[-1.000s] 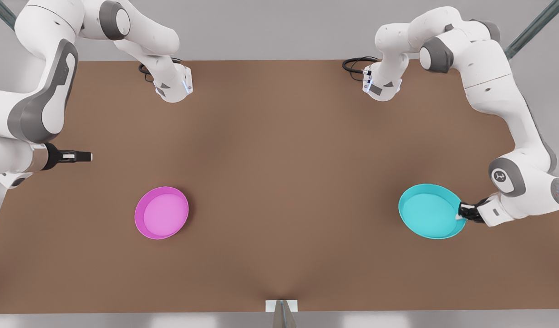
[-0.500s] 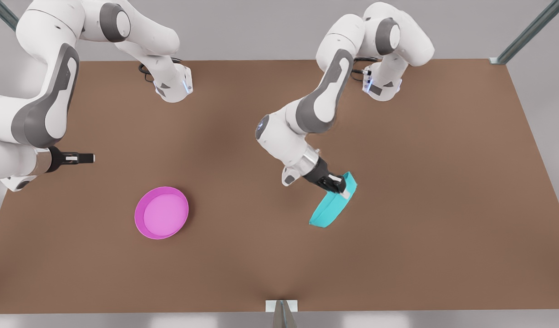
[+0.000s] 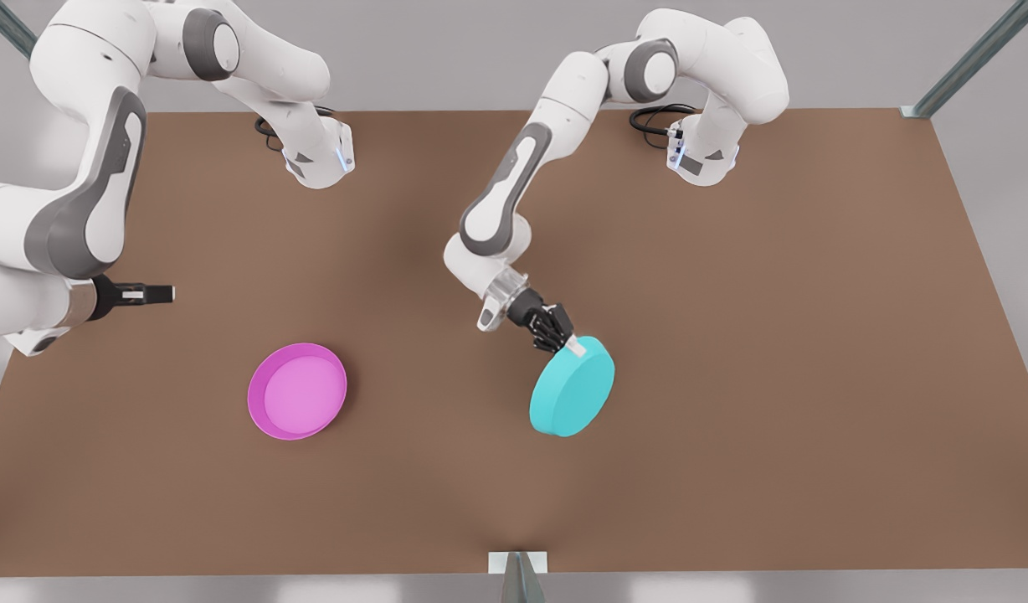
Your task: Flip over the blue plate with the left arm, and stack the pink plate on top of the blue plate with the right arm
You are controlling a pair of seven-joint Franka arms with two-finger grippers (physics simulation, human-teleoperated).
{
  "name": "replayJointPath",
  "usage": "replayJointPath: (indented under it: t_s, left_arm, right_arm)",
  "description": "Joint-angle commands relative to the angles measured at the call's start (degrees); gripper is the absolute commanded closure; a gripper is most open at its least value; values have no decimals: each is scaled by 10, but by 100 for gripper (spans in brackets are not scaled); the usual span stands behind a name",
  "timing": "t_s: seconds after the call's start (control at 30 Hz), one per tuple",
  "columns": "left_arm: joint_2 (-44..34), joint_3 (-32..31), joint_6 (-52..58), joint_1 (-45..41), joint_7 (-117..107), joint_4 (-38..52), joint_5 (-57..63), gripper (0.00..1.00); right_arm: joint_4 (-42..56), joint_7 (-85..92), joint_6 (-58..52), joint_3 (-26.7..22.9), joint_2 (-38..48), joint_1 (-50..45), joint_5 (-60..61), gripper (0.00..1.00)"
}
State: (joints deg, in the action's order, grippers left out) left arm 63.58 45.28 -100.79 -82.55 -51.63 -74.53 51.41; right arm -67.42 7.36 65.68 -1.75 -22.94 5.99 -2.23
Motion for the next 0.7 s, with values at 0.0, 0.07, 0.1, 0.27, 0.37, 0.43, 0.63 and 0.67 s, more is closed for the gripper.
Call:
replayJointPath:
  t_s: [0.0, 0.07, 0.1, 0.27, 0.37, 0.43, 0.63, 0.67]
  left_arm:
    - [3, -6, -29, 0, -525, -9, 48, 79]
    - [20, -20, -28, 0, -567, -11, 63, 79]
    - [22, -27, -28, 0, -579, -11, 64, 79]
    - [36, -40, -20, 0, -619, -21, 68, 79]
    - [47, -41, -18, 0, -634, -20, 68, 79]
    - [47, -44, -17, 0, -634, -21, 68, 79]
    - [65, -60, -1, 0, -636, -16, 65, 25]
    - [68, -61, 1, 0, -636, -15, 66, 15]
  right_arm:
    - [0, 0, 0, 0, -1, 0, -1, 0]
    - [0, 0, 0, 0, -3, -1, -2, 0]
    - [0, 0, 0, 0, -3, -1, -2, 0]
    - [-1, -1, -1, 0, -4, -4, -3, 0]
    - [-1, 0, -1, 0, -7, -4, -3, 0]
    - [-1, 0, -1, 0, -8, -3, -3, 0]
    - [0, 0, -1, 0, -11, 0, -4, 0]
    - [0, 0, 0, 0, -11, 0, -4, 0]
